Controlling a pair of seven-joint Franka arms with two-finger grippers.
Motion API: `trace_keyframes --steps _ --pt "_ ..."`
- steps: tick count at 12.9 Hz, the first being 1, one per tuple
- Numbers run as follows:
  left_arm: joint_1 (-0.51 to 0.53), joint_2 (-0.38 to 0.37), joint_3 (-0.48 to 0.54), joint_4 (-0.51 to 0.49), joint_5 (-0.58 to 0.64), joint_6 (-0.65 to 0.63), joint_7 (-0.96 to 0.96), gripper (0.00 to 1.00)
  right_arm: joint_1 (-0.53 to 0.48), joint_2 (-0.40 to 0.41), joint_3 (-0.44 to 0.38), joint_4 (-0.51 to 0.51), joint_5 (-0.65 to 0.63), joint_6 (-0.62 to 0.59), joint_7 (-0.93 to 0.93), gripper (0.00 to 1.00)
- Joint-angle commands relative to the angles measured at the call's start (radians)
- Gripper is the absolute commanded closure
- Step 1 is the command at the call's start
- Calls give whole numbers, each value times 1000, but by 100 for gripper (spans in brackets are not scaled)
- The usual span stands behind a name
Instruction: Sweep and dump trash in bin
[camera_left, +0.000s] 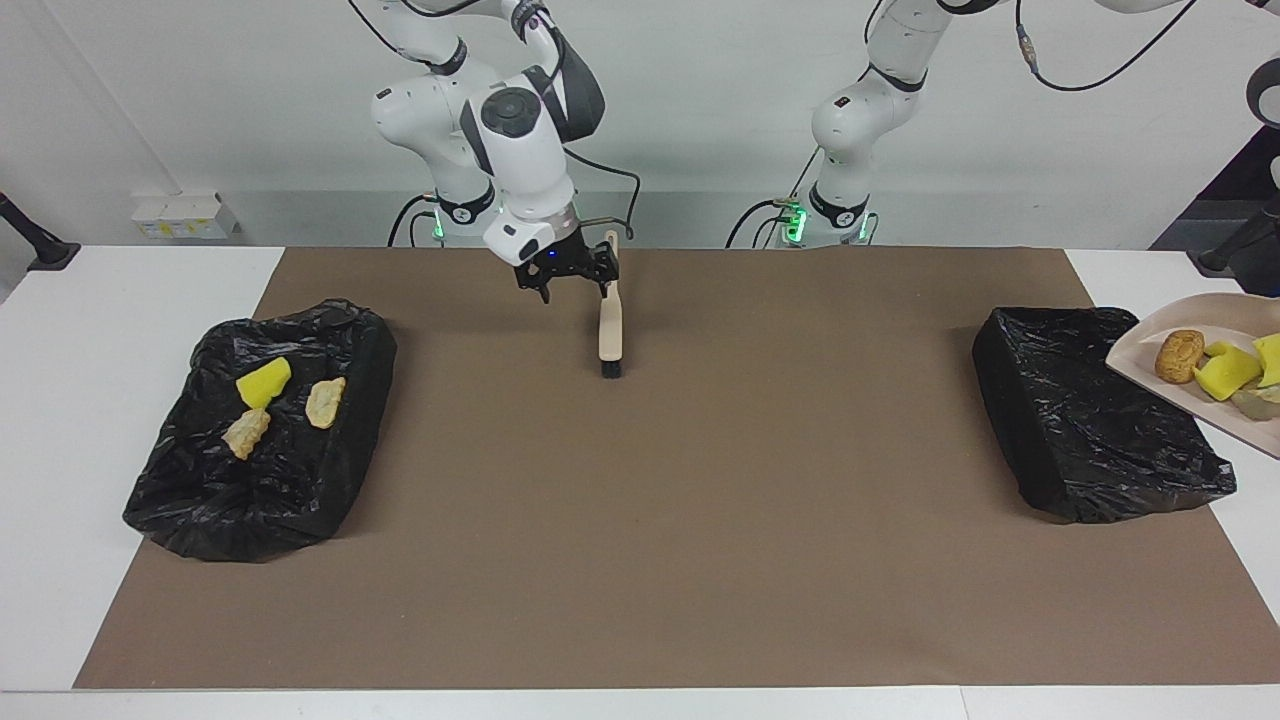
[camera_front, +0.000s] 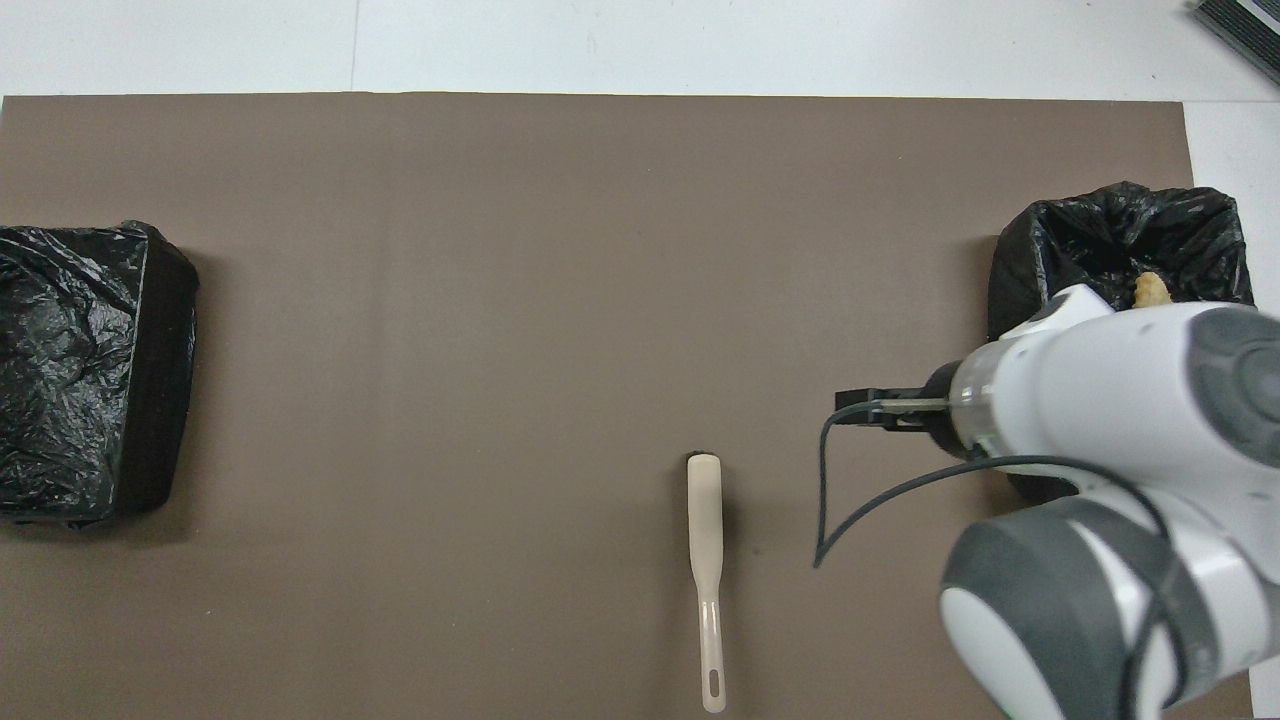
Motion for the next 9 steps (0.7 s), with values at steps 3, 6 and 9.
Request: trace_keyframes --steps 3,6,9 --pt "-65 -22 -1 -47 176 14 1 100 -148 15 7 187 -93 -155 -128 0" --pt "-119 -39 -1 -61 308 -45 5 100 -188 7 -10 254 -90 -221 -137 0" --pt "-160 -56 -1 -61 362 -133 5 100 -221 16 -42 308 -67 -280 -145 0"
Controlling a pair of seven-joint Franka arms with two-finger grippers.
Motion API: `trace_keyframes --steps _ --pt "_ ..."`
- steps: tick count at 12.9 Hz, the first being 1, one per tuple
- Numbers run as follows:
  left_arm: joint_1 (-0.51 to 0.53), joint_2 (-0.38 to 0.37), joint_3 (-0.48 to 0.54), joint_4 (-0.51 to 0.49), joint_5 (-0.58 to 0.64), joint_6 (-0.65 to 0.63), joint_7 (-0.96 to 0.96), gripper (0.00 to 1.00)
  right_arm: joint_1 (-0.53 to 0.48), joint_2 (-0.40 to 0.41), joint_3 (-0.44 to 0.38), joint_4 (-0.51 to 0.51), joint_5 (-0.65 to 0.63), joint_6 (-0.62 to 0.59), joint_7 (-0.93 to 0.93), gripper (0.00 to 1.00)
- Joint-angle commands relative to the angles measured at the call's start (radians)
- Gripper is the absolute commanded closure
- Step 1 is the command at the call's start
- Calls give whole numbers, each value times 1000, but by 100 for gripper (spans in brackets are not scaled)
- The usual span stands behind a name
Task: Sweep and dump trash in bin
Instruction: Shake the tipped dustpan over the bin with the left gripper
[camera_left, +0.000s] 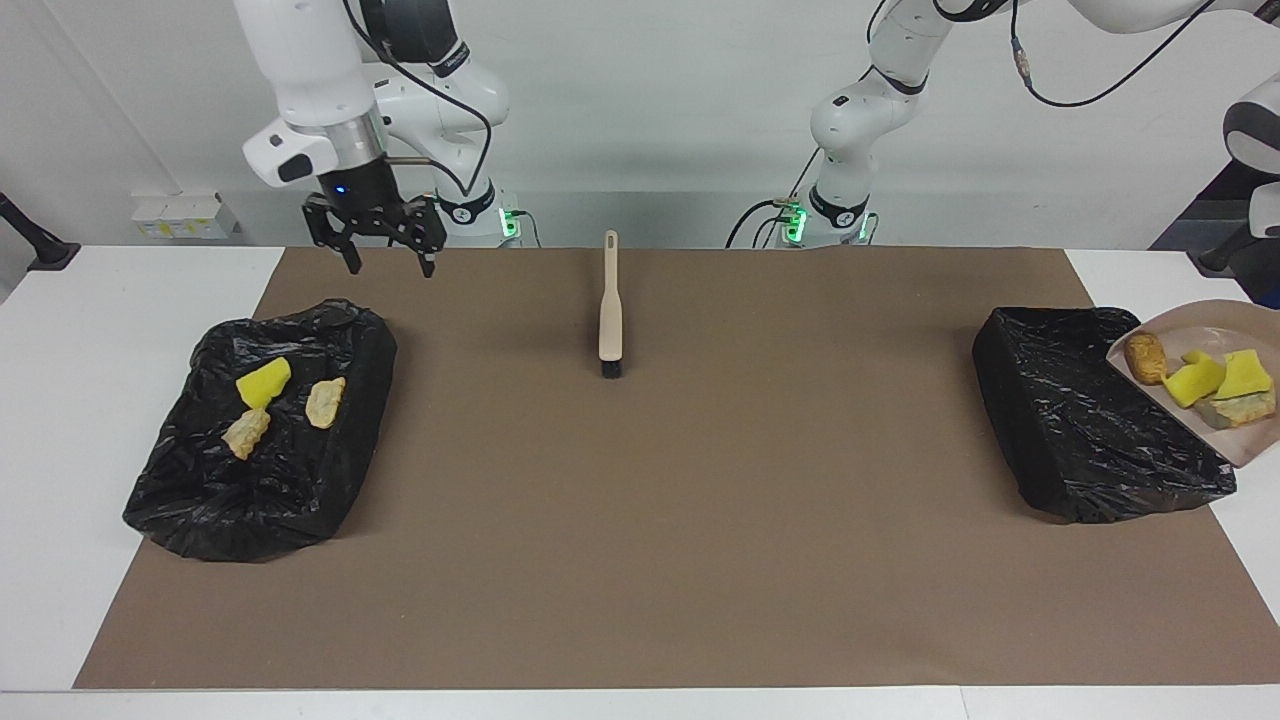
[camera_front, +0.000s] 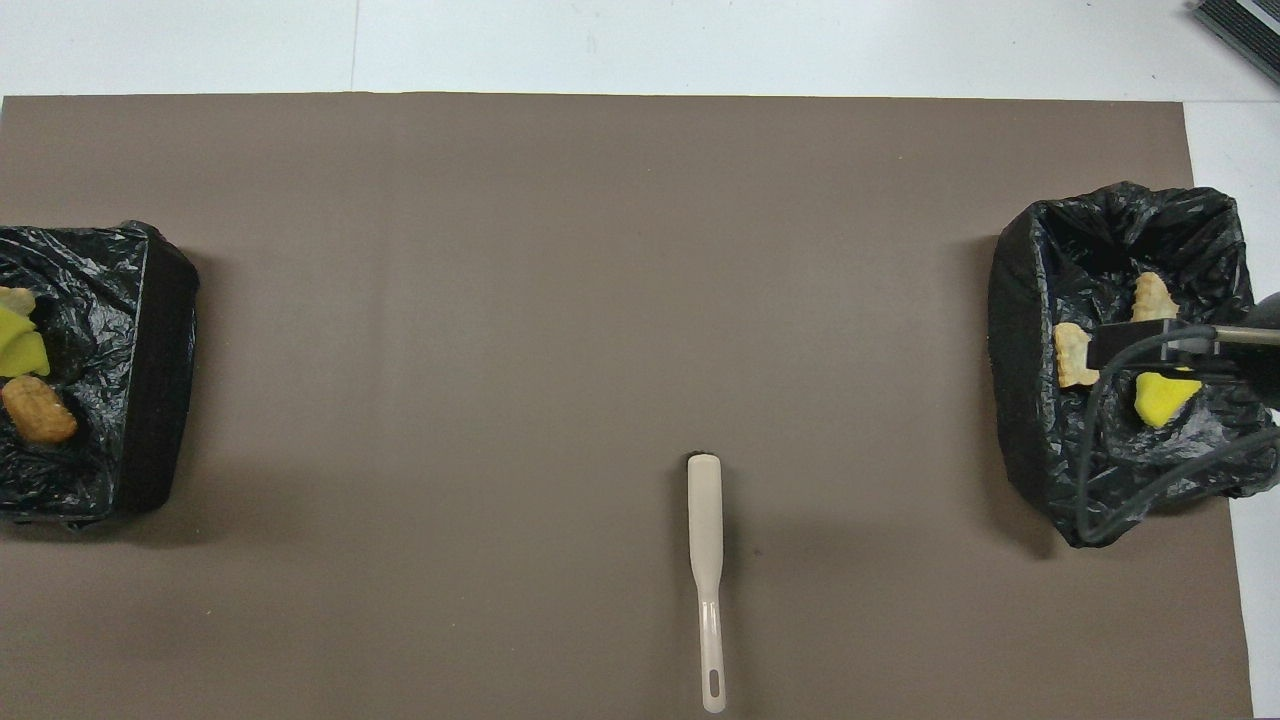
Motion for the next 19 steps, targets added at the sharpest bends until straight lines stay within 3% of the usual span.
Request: trace_keyframes --steps 1,3,7,11,16,19 --pt "-45 -51 11 -30 40 -77 5 100 -31 19 -35 53 14 -49 -79 0" --pt "-50 -68 11 -27 41 -100 8 100 -37 31 -57 90 51 -73 -155 0" --pt "-50 -99 -2 -10 37 -96 6 100 -14 13 -43 43 31 -60 -53 0" --pt "-68 -108 -16 17 18 -92 -3 100 -31 73 -49 124 45 -85 -71 0" --pt "-68 -111 -18 11 -273 -108 -35 100 -17 70 -45 116 45 -65 -66 0" --pt "-151 -143 -24 -24 -368 -233 -258 100 -18 70 -45 116 44 -66 -66 0"
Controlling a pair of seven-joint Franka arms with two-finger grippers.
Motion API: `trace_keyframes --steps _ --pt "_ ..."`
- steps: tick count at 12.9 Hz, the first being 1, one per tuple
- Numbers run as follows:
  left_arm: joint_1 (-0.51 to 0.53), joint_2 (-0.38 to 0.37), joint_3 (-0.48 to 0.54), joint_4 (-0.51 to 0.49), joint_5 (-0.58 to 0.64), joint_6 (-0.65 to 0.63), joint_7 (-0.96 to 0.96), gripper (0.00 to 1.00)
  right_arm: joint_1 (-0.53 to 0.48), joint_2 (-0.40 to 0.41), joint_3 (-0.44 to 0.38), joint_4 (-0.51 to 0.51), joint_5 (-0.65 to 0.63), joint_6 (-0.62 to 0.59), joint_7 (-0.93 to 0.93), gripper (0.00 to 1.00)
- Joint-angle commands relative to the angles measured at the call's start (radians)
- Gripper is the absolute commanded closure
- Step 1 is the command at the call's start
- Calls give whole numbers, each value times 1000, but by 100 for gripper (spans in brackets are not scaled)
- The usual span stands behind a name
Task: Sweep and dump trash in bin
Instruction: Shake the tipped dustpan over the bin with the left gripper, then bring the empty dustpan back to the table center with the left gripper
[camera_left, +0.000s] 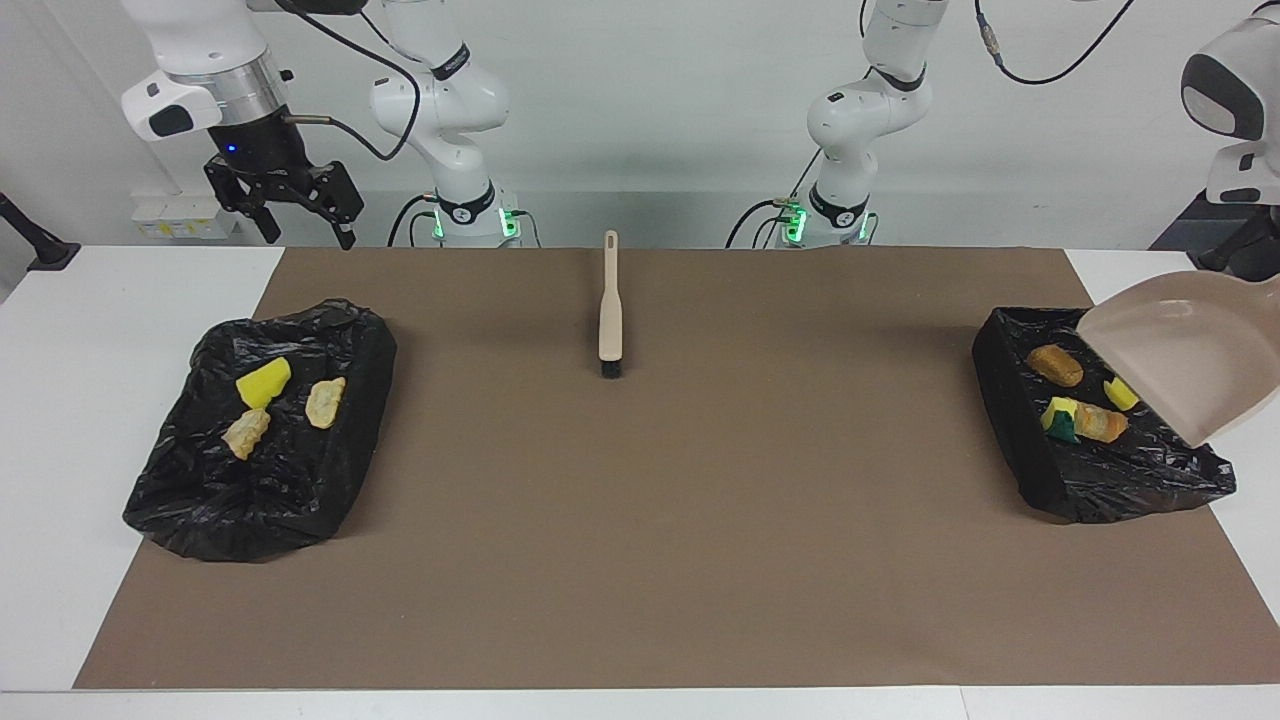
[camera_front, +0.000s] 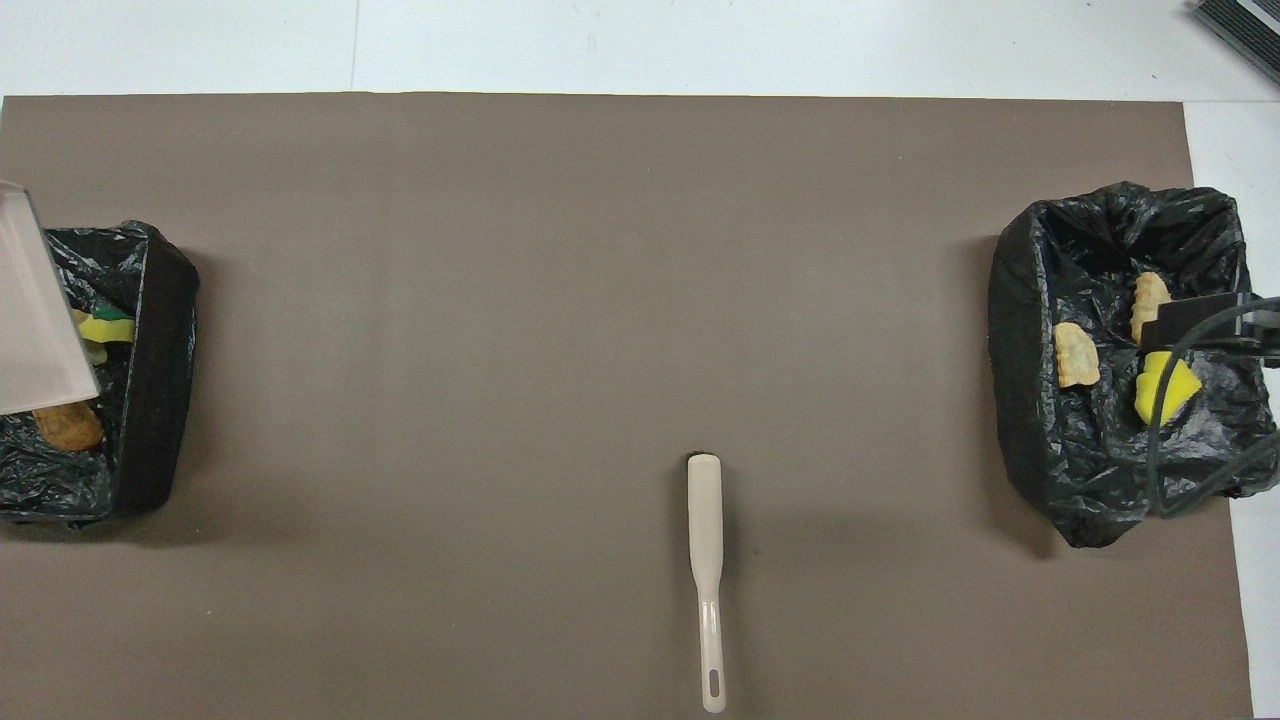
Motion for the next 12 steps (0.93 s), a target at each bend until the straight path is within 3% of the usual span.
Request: trace_keyframes --steps 1,4,8,12 --pt "-120 -50 7 -50 -44 -90 -205 100 -7 11 3 20 23 -16 7 0" --pt "-250 -73 9 -98 -144 -143 -494 100 -7 11 3 20 23 -16 7 0" --pt "-433 -52 7 -133 -242 -121 -908 100 -7 11 3 20 21 -16 7 0" --pt "-584 29 7 -130 -357 27 -1268 100 -7 11 3 20 23 -16 7 0"
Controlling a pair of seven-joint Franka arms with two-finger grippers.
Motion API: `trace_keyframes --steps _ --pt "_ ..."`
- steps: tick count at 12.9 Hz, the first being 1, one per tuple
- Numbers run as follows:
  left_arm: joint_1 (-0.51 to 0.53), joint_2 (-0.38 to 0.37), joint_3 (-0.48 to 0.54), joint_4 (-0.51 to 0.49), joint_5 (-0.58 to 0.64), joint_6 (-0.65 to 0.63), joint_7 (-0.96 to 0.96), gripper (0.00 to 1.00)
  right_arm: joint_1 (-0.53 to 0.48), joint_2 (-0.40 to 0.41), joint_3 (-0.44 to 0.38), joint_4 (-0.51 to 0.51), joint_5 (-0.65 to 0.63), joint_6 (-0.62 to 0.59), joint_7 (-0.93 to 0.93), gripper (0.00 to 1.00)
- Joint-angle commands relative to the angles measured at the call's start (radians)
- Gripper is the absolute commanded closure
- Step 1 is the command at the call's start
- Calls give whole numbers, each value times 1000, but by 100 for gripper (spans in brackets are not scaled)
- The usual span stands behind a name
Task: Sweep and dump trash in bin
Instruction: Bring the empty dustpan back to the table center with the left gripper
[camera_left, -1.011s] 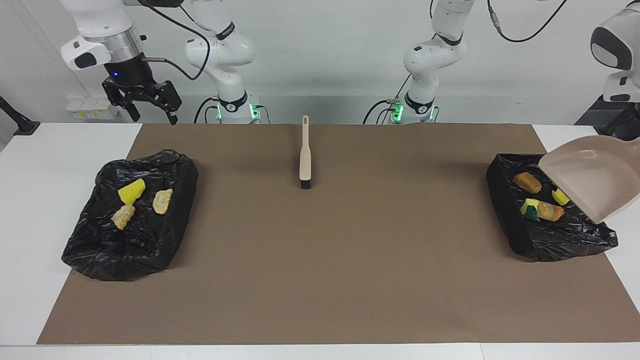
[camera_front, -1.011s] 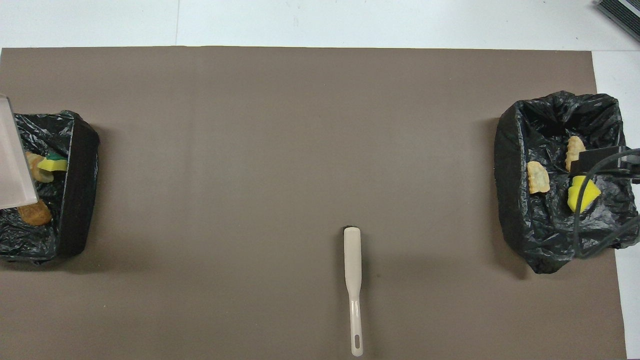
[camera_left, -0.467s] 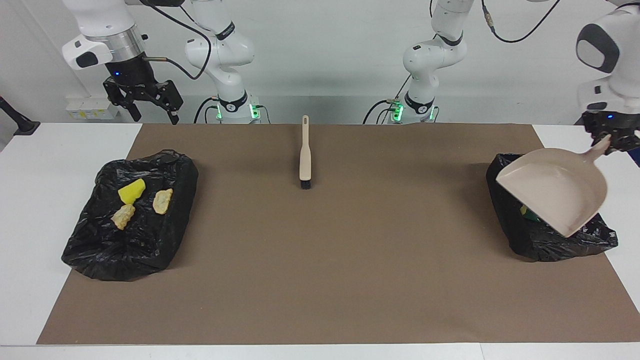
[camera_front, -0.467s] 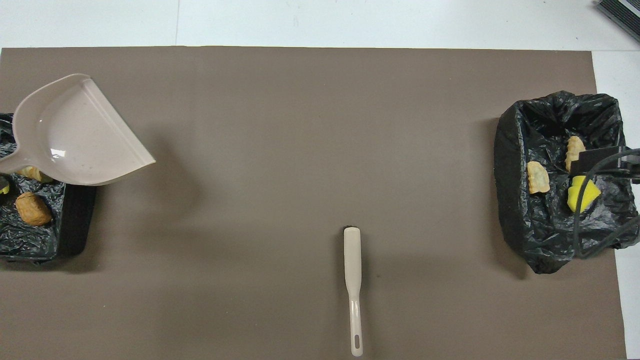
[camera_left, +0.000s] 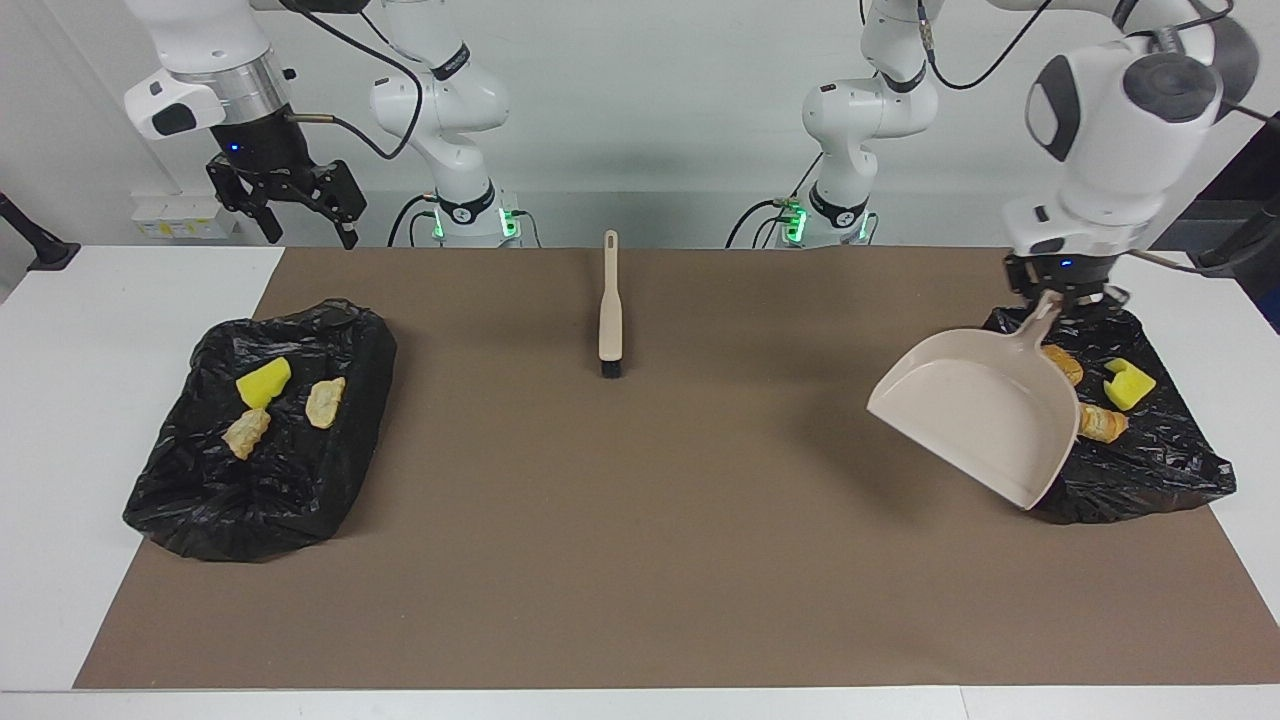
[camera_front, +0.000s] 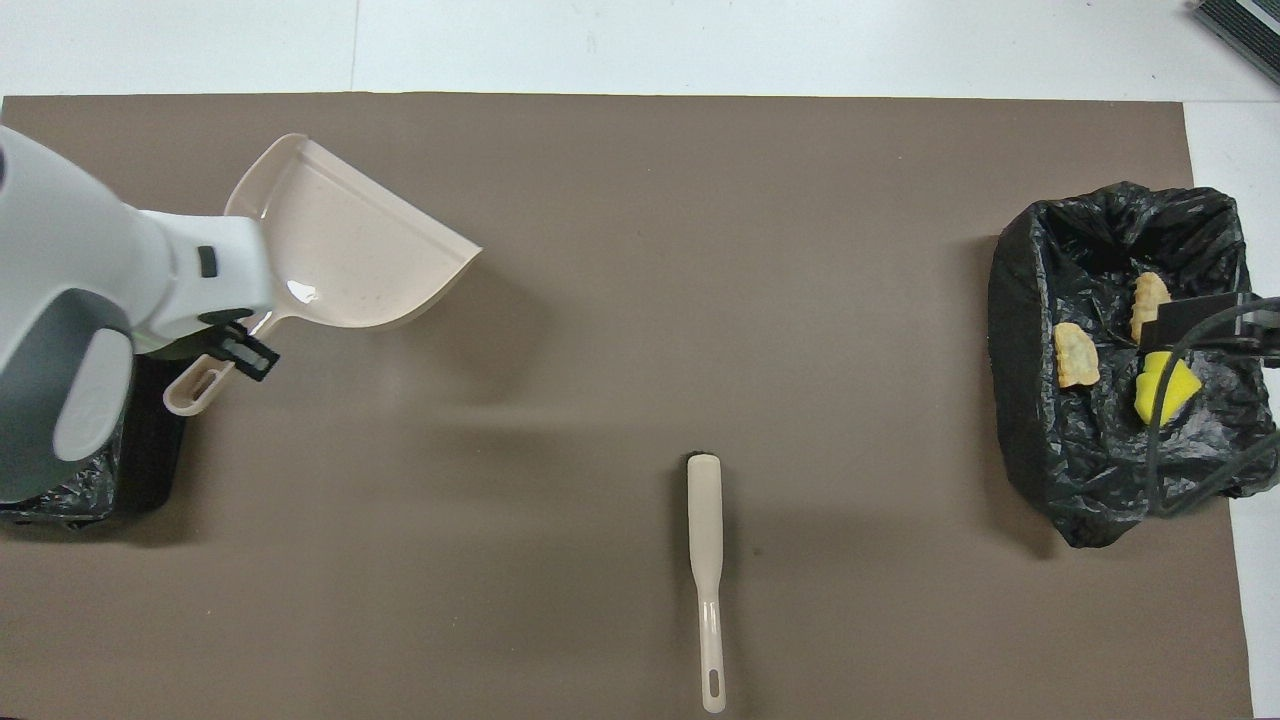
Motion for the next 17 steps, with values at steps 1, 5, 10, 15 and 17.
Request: trace_keyframes --steps 1,5,10,15,17 --pt "-96 64 21 10 -67 109 -220 100 -7 11 3 20 21 -16 7 0" --pt "-236 269 22 142 -90 241 -557 100 -7 11 3 22 21 -16 7 0" --pt "-338 403 22 268 -104 273 -762 100 -7 11 3 20 21 -16 7 0" --pt "-432 538 26 381 -90 288 -902 100 -7 11 3 22 21 -16 7 0" --pt "-440 549 25 381 -90 290 -918 100 -7 11 3 20 23 -16 7 0"
